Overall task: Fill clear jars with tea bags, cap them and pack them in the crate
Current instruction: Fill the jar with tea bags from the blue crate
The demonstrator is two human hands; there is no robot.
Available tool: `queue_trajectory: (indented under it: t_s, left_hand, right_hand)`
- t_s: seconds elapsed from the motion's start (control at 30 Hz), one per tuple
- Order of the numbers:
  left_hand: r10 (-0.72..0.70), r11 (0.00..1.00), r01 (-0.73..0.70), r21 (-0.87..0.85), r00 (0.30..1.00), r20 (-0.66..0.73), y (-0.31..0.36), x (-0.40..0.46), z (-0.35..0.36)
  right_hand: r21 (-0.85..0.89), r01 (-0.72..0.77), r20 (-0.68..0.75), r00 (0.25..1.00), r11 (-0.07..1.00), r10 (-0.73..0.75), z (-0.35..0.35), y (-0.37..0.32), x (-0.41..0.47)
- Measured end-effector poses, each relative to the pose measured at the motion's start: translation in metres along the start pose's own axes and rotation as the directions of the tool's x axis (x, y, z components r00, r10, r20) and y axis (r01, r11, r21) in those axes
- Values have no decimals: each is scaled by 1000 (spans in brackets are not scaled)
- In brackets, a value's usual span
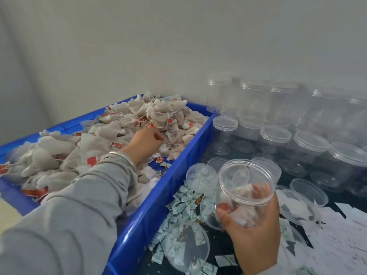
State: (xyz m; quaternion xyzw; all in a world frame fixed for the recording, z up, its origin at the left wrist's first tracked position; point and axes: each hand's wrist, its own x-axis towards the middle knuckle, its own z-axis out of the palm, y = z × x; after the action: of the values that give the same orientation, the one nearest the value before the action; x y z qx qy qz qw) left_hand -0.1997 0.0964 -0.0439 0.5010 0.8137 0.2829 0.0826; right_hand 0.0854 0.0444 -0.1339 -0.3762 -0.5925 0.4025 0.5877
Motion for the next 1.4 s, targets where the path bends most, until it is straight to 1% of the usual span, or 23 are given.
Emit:
queue_trajectory:
  t_s: [0.07, 0.1, 0.23, 0.27, 0.3, 0.33, 0.4, 0.43, 0.47, 0.5, 0.53, 0.6, 0.67, 0.73, 0.83, 0.9, 0.93, 1.0, 1.07, 1.13, 1.23, 1.33, 1.4]
  left_hand:
    - [34, 982, -61, 177, 987, 155, -1, -1, 12]
    - [48, 968, -92, 232, 981, 189, 1, -1, 12]
    - [67, 977, -100, 190, 982, 175, 11, -1, -22]
    - [66, 973, -110, 201, 975, 214, 10, -3, -36]
    - [62, 967, -132, 218, 951, 301, 7, -6, -49]
    - [40, 964, -150, 220, 899, 437, 5, -12, -60]
    - [-42, 978, -113, 177, 723, 690, 1, -23, -74]
    - [-66, 981, -96, 170, 655, 752, -1, -27, -77]
    - [-79, 977, -107, 186, 627, 775, -2, -29, -78]
    - [-102, 959, -142, 244, 632, 768, -2, -31, -78]
    - [-136, 923, -187, 335, 657, 742, -2, -30, -76]
    - [-200, 803, -275, 528, 711, 674, -1, -29, -69]
    - [-225, 719, -329, 612, 722, 654, 2, -29, -58]
    - [-185, 722, -355, 594, 728, 660, 5, -30, -52]
    - [-4, 866, -333, 372, 741, 671, -11, -36, -77]
    - [120, 891, -369, 266, 755, 644, -28, -58, -101]
    - [165, 860, -419, 292, 769, 617, -44, -70, -106]
    - [232, 773, -480, 416, 823, 519, -79, -94, -101]
    - [226, 716, -484, 503, 842, 490, -98, -113, -84]
    - [178, 709, -492, 506, 818, 546, -96, -122, -67]
    - [190, 707, -533, 465, 776, 601, -75, -113, -56]
    - [239, 601, -614, 512, 749, 618, -56, -88, -56]
    - [284, 538, -639, 550, 752, 596, -46, -66, -54]
  right_hand:
    - [8, 14, 2, 1000, 1000, -14, 1, -2, 0]
    - [17, 14, 7, 1000, 1000, -14, 0, -1, -1]
    - [24, -4, 55, 998, 1000, 3, 0, -2, 0]
    - [25, 1, 61, 998, 1000, -3, 0, -1, 0]
    - [24, 5, 63, 998, 1000, -6, 0, 0, 0]
    - [20, -1, 65, 998, 1000, -1, 0, 2, 0]
    - [16, -28, 72, 997, 999, 27, 2, 5, -3]
    - [18, -40, 80, 996, 999, 38, 2, 6, -4]
    - [25, -49, 88, 995, 998, 47, 3, 6, -6]
    - [31, -53, 95, 994, 998, 50, 4, 6, -7]
    - [31, -52, 102, 994, 998, 48, 5, 6, -8]
    - [26, -48, 119, 992, 999, 45, 6, 7, -9]
    - [29, -44, 130, 991, 999, 40, 7, 8, -10]
    - [31, -43, 146, 989, 999, 38, 8, 7, -10]
    - [48, -35, 154, 988, 998, 28, 8, 8, -8]
    - [43, -23, 138, 990, 999, 17, 7, 11, -8]
    - [26, -14, 129, 992, 1000, 11, 6, 12, -7]
    - [-14, -15, 124, 992, 1000, 16, 5, 15, -7]
    - [-57, -5, 146, 989, 998, 13, 7, 15, -8]
    - [-96, 38, 177, 984, 995, -20, 10, 14, -10]
    - [-117, 84, 209, 976, 990, -58, 14, 7, -13]
    - [-119, 68, 221, 974, 991, -40, 14, 0, -12]
    - [-118, 93, 228, 971, 989, -65, 12, 1, -9]
